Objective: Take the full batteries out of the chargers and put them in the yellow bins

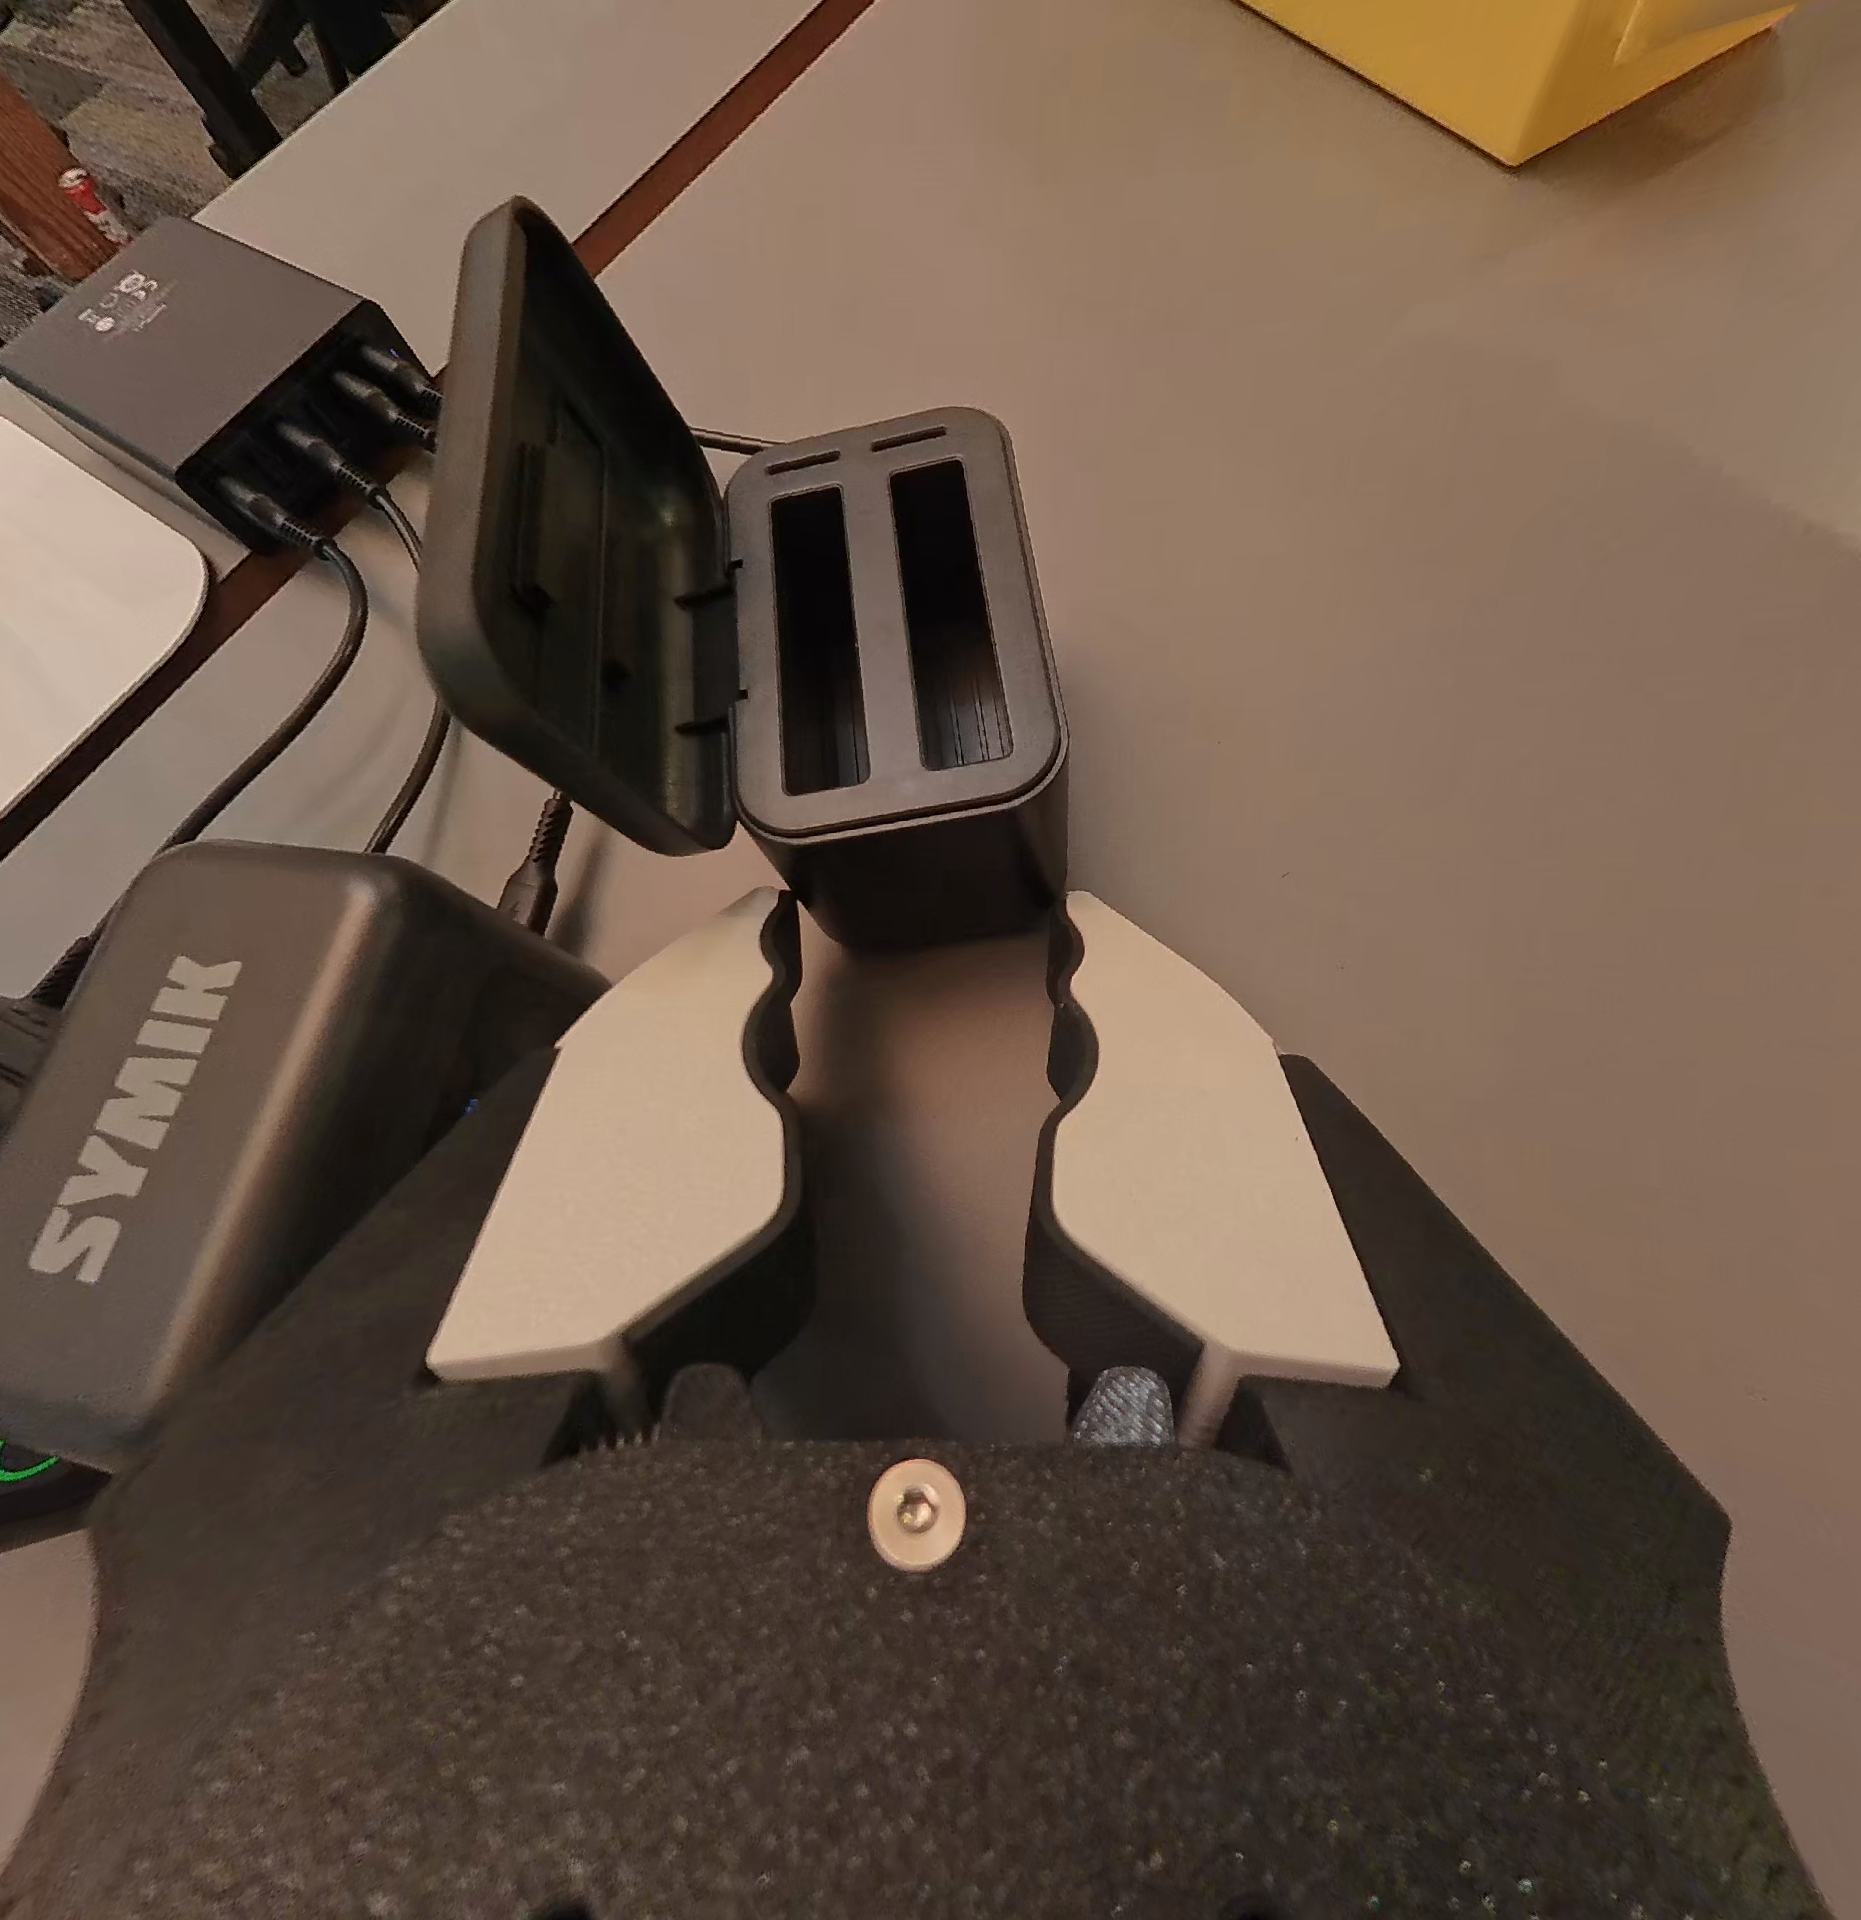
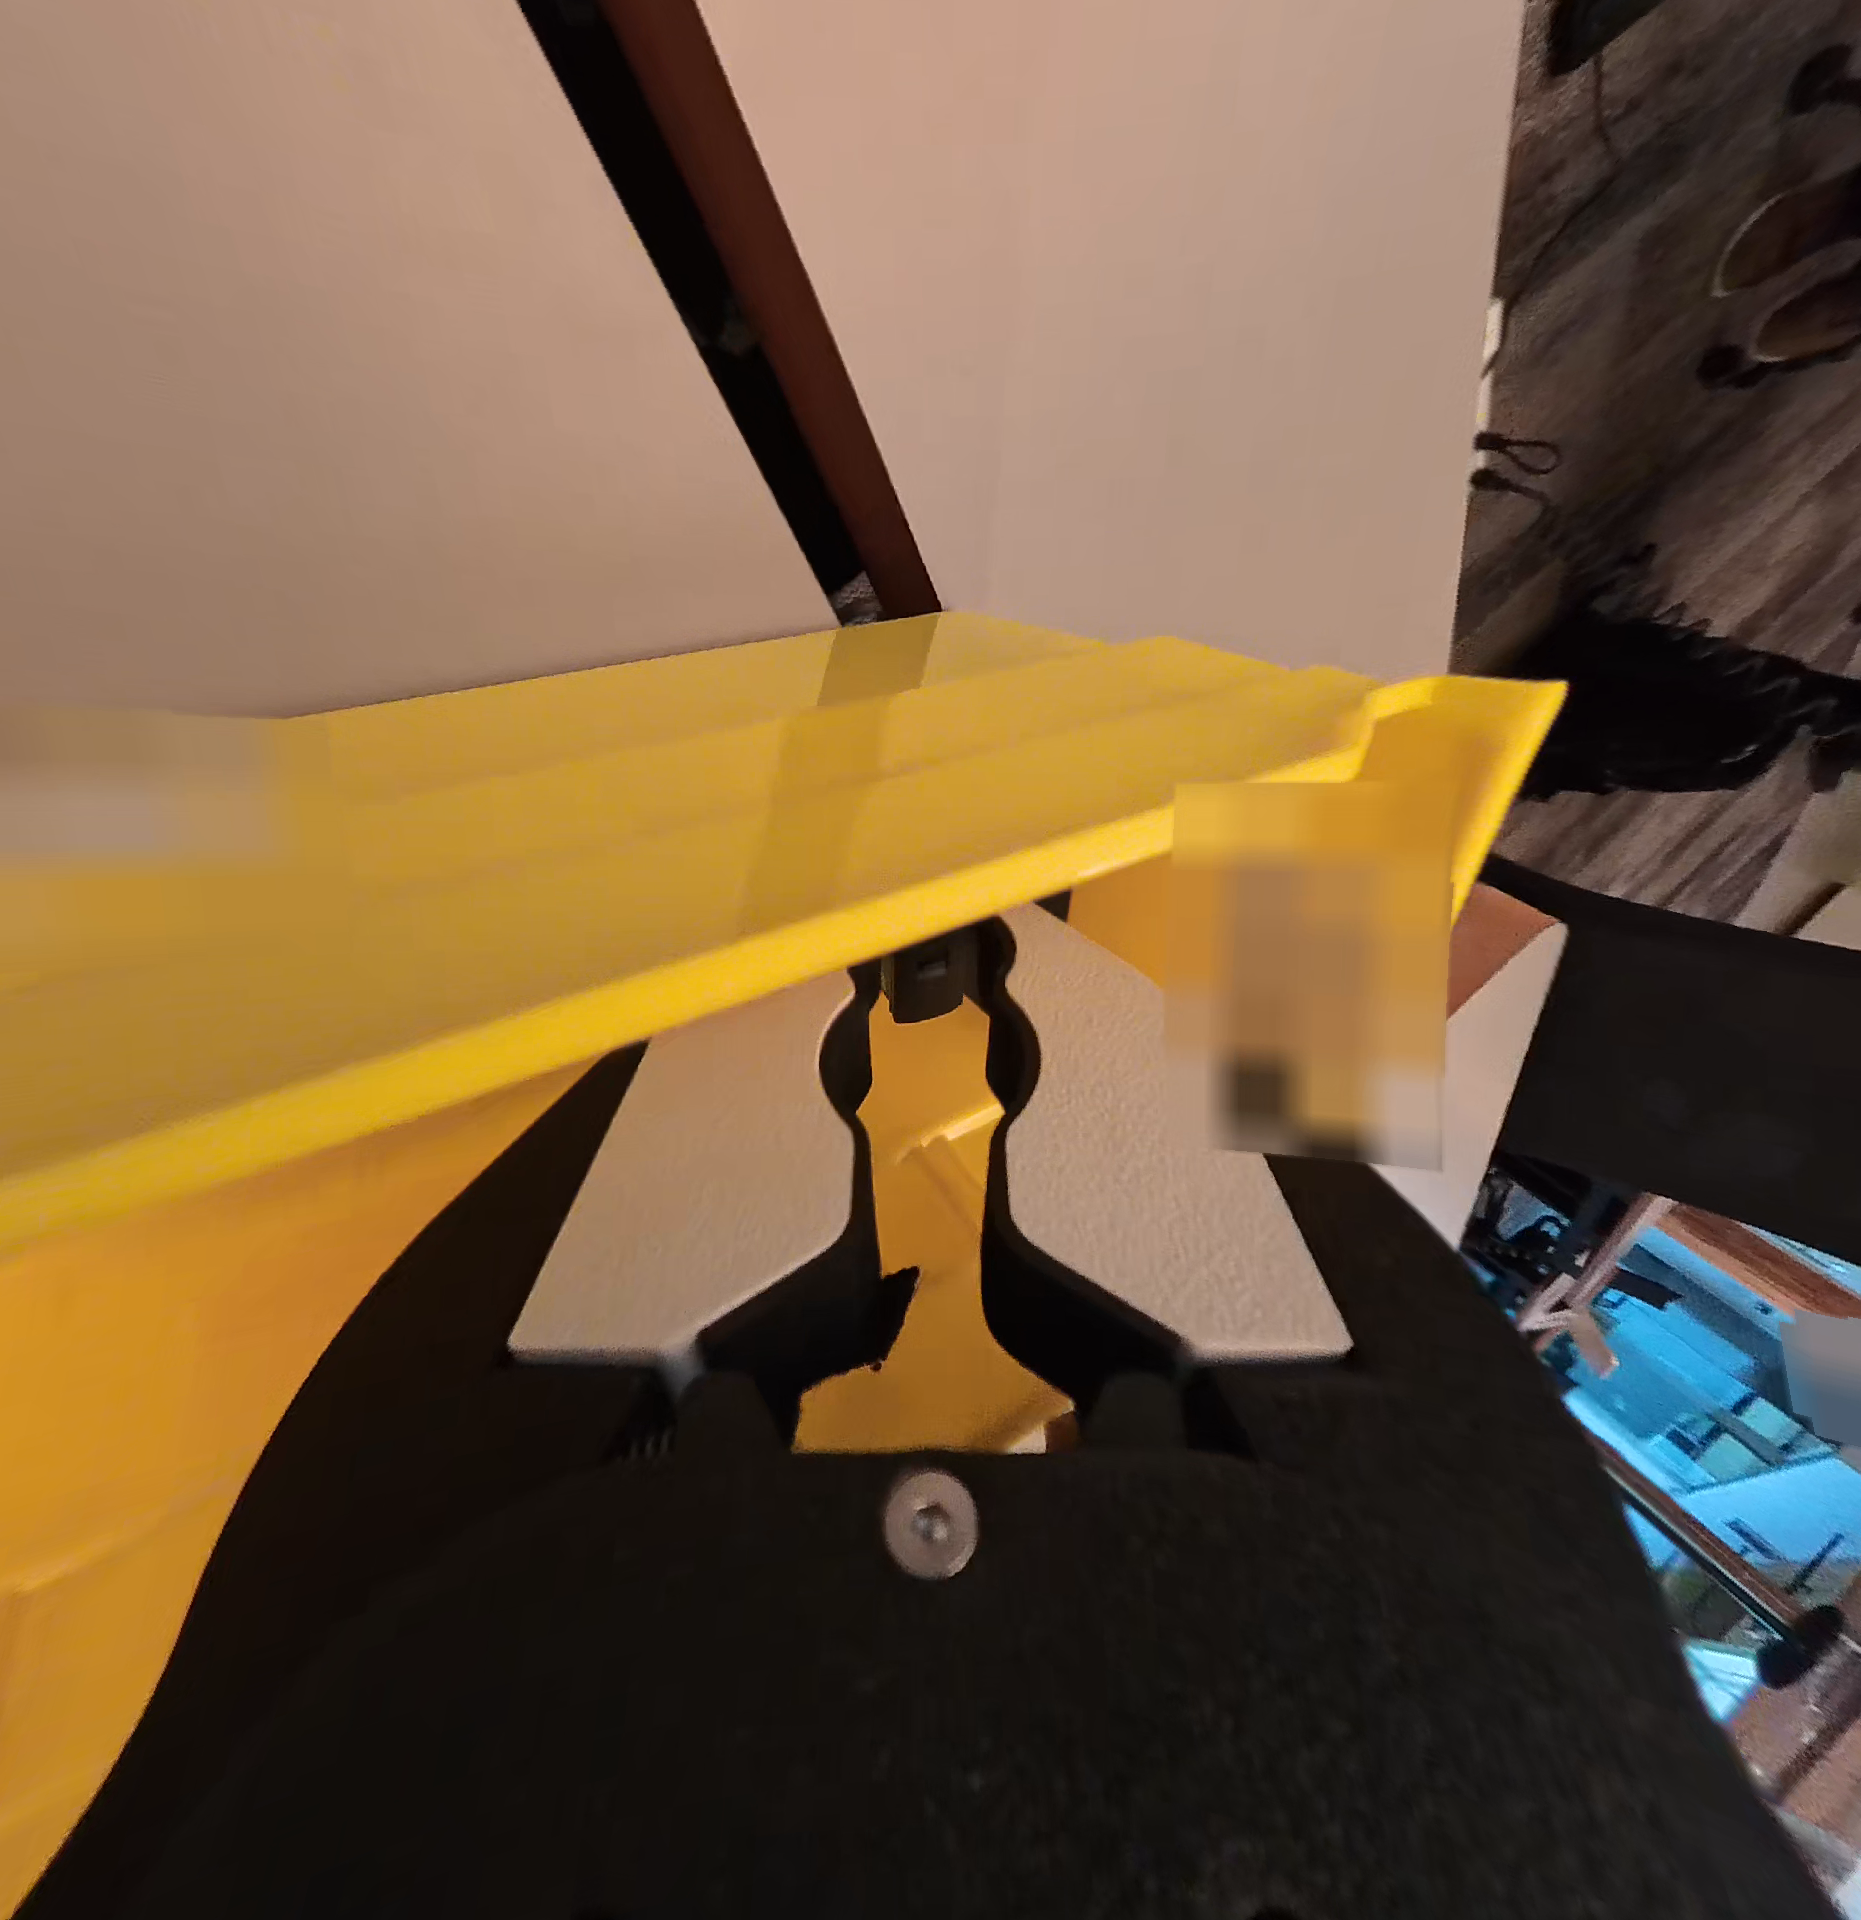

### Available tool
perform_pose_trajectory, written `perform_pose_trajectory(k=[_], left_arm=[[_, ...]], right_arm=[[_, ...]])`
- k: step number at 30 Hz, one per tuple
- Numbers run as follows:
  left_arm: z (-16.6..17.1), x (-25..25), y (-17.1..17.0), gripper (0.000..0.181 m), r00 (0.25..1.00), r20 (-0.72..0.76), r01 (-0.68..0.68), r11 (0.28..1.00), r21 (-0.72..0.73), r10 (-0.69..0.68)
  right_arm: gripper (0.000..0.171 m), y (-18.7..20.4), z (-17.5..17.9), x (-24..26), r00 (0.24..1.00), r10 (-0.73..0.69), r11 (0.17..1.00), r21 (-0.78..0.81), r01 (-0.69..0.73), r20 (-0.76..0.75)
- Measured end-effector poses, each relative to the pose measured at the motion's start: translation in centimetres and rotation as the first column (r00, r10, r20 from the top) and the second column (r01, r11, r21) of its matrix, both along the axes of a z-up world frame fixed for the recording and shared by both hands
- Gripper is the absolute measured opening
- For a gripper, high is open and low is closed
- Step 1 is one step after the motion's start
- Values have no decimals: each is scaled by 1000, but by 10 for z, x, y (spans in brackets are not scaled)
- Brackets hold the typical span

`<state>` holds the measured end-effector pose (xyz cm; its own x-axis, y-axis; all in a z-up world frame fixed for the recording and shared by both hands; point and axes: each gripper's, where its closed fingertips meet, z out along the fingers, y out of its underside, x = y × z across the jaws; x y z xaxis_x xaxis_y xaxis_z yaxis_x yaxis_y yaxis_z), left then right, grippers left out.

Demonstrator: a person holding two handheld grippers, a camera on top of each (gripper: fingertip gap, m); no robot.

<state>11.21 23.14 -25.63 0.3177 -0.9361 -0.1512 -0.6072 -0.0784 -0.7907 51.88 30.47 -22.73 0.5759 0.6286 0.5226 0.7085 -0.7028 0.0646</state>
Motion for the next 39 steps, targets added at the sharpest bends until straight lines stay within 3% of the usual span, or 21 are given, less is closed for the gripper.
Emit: perform_pose_trajectory(k=[7,19,22,27,34,39], left_arm=[[0,0,0,46,1000,0,0,1000,0,0],[0,0,0,45,1000,0,0,1000,-1,0],[0,0,0,45,1000,0,0,1000,-2,0],[0,0,0,45,1000,0,0,1000,-3,0],[0,0,0,45,1000,0,0,1000,-3,0],[0,0,0,45,1000,0,0,1000,-2,0]], right_arm=[[15,2,0,-2,996,57,997,47,-60,68],[14,-4,0,-4,991,-13,1000,0,13,-134],[0,-3,6,-8,983,-5,1000,10,7,-181],[0,1,7,2,996,13,999,40,-9,-88],[7,-1,15,-3,996,34,998,63,-30,-77],[20,-12,6,-13,996,45,999,-6,-45,-76]])
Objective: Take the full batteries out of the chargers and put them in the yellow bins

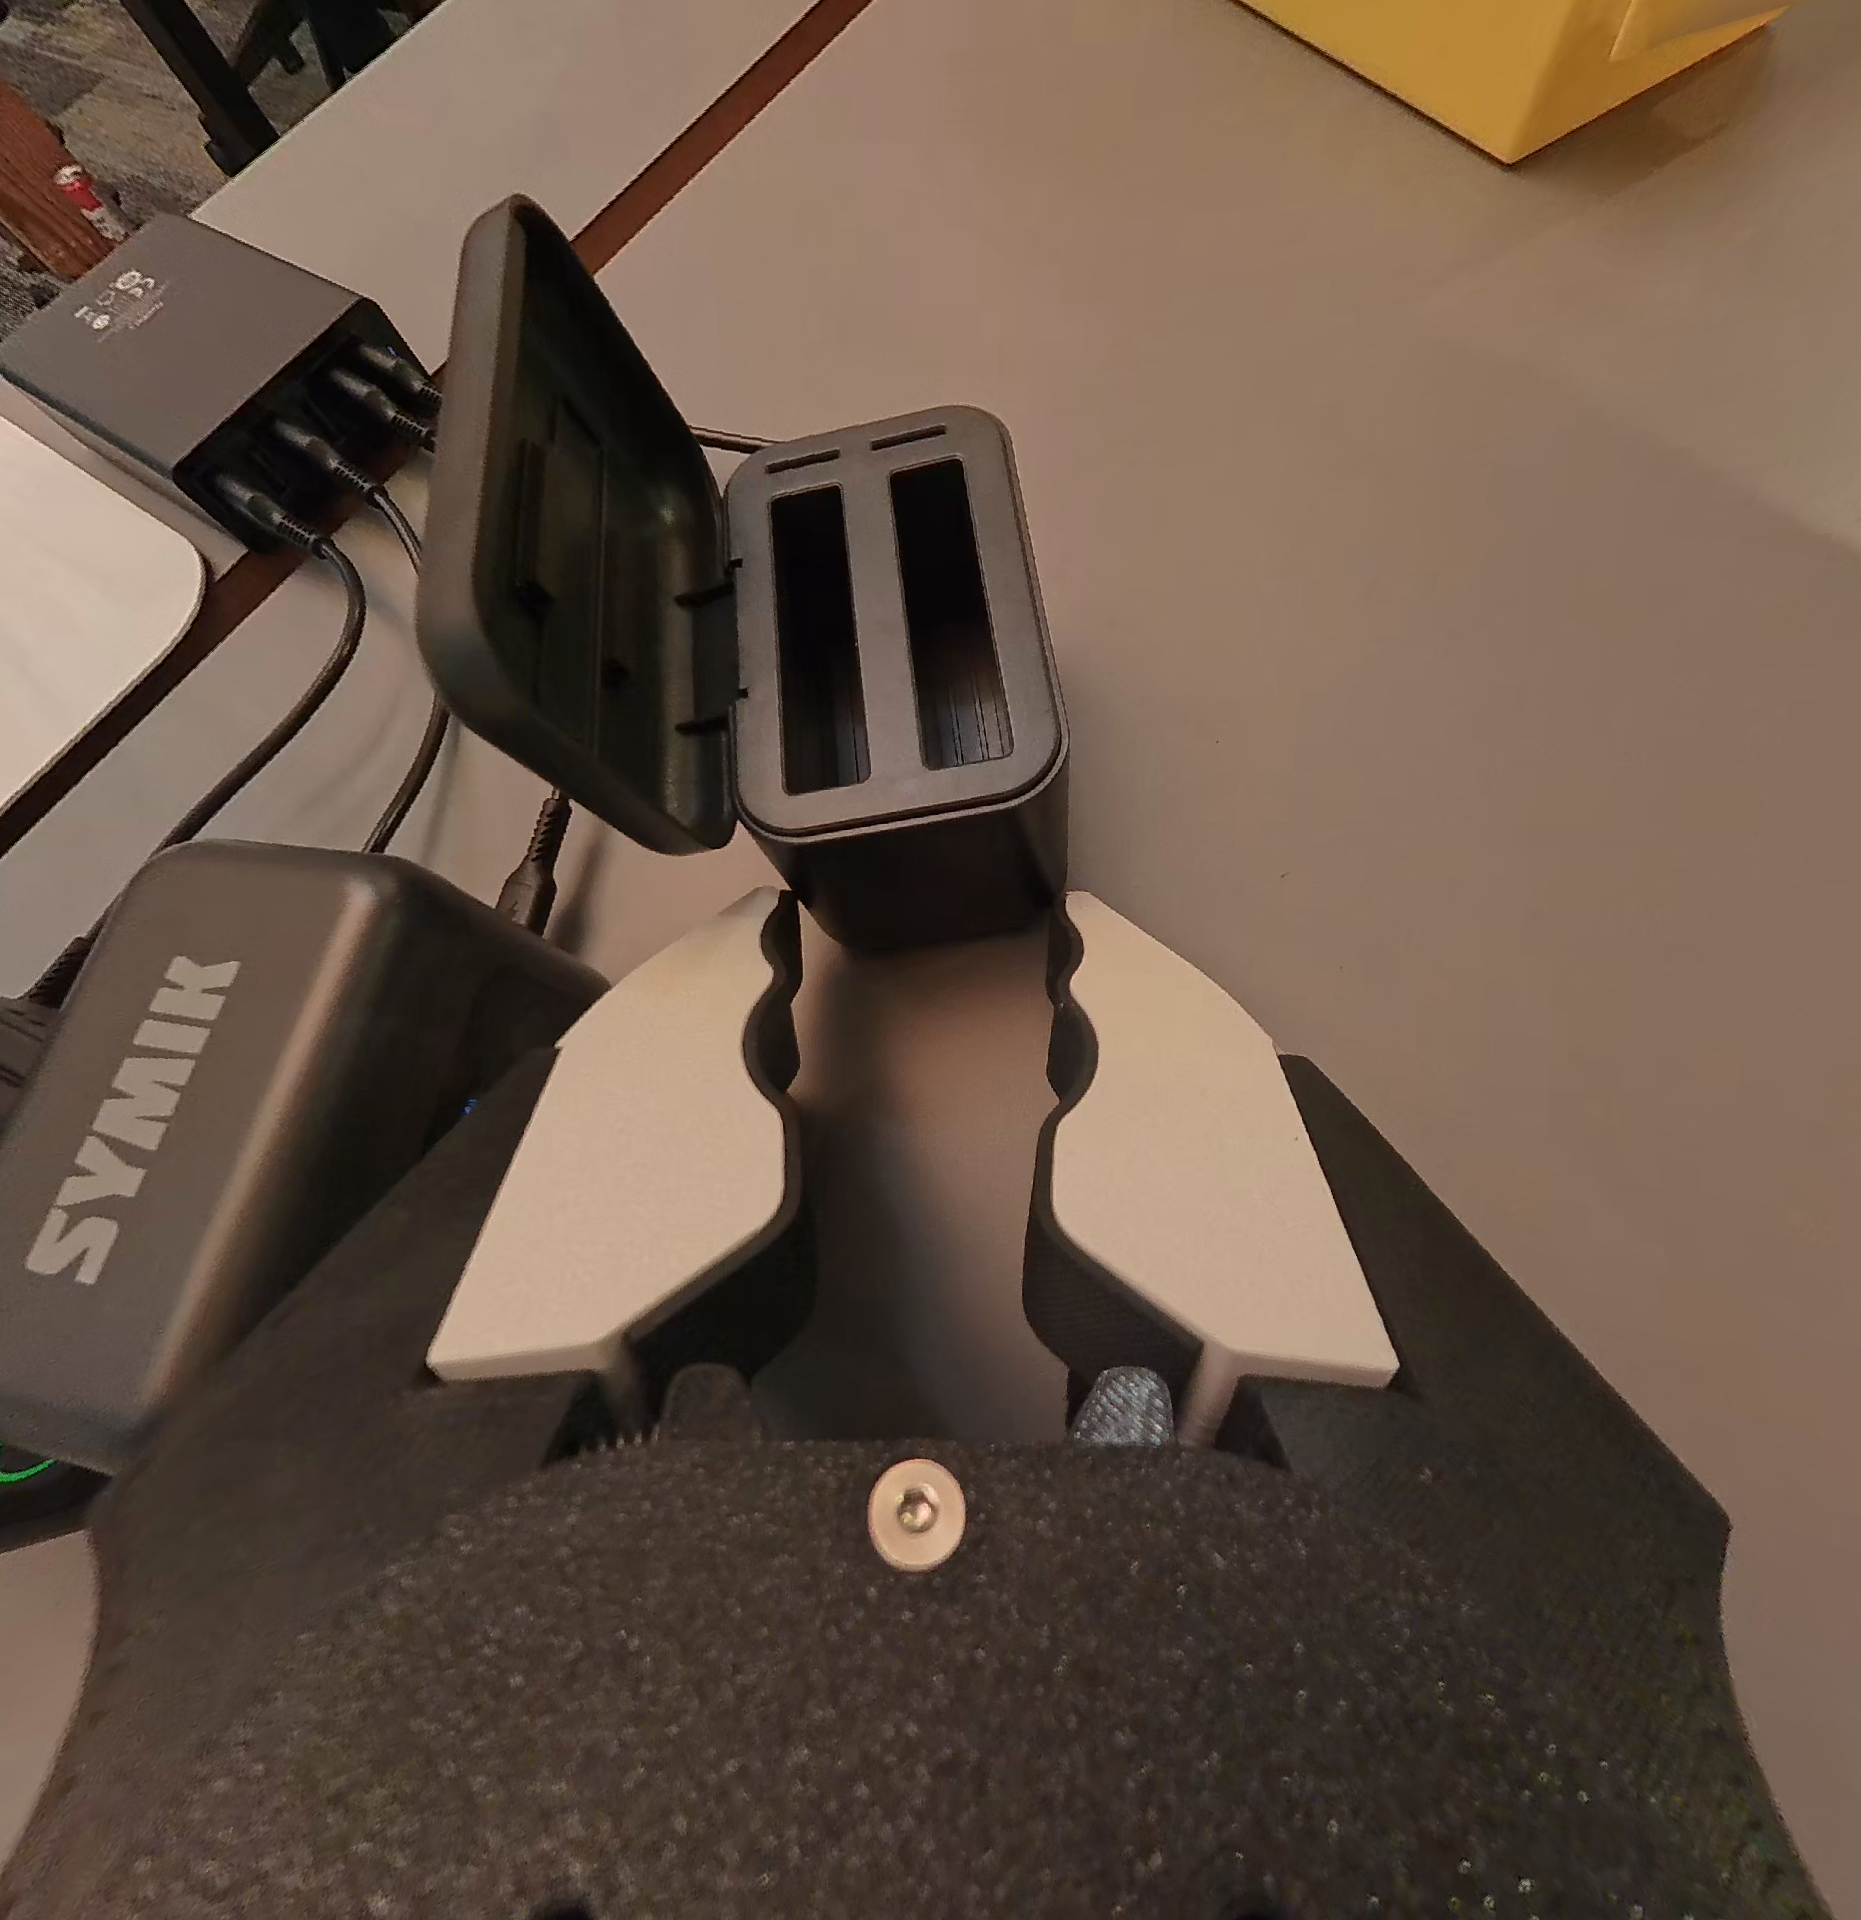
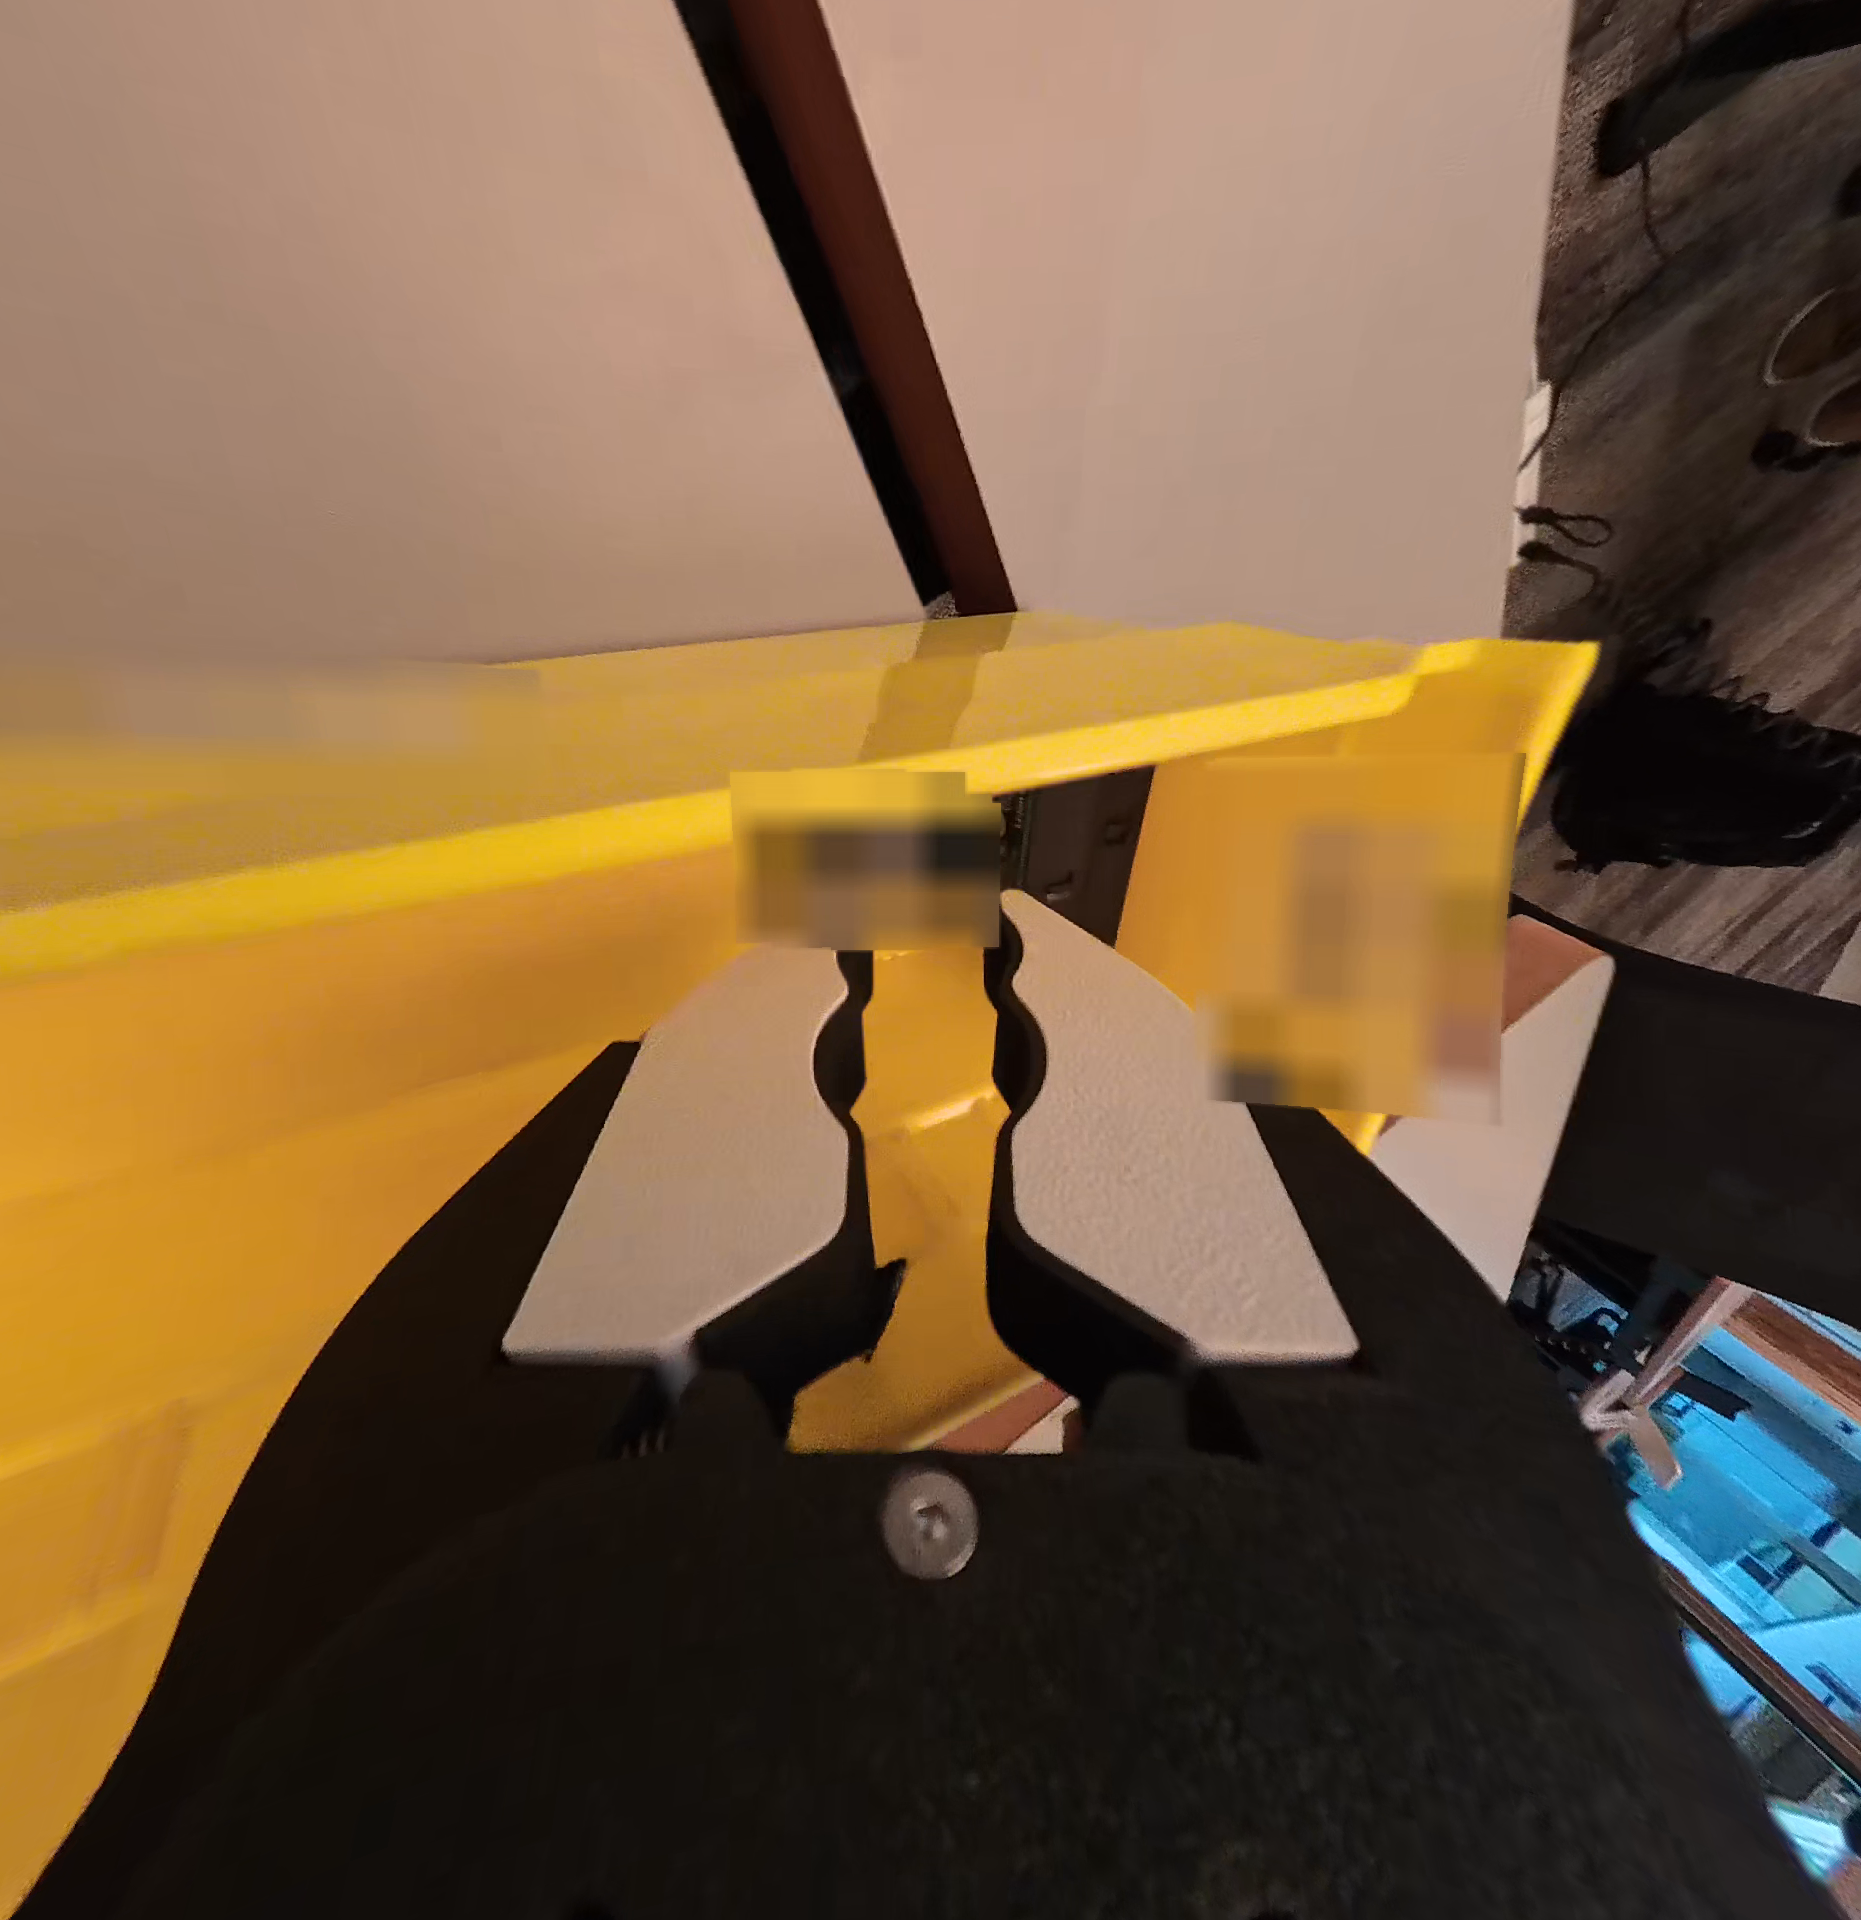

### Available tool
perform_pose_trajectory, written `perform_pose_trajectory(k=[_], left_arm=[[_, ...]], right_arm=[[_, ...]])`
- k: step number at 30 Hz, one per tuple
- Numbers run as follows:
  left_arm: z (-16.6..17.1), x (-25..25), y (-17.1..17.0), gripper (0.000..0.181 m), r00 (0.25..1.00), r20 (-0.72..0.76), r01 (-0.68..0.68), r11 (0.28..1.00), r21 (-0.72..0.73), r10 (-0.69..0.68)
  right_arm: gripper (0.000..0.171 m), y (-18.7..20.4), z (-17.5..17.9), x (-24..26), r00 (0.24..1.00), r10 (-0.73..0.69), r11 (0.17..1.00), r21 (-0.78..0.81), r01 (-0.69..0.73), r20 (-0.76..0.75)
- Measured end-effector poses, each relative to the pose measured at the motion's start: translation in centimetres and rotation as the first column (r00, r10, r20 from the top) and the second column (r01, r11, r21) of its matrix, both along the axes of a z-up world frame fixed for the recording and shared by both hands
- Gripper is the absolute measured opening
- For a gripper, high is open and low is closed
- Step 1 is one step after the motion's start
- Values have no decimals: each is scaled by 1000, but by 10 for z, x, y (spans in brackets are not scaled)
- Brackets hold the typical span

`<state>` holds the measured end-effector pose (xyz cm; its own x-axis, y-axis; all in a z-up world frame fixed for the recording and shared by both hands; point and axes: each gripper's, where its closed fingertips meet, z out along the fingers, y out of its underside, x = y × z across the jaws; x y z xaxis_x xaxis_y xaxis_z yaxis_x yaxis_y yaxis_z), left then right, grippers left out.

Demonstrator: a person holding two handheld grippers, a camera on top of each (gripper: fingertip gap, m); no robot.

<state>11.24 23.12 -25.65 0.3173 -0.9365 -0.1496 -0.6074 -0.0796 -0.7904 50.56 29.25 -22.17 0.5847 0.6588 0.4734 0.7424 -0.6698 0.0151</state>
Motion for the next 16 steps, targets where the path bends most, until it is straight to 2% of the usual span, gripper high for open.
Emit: perform_pose_trajectory(k=[8,16], left_arm=[[0,0,0,45,1000,0,1,1000,1,-1],[0,0,0,45,1000,0,1,1000,2,-1]], right_arm=[[21,-7,-1,-2,999,-15,1000,13,15,31],[37,-19,-21,-2,988,-148,977,-150,152,36]])
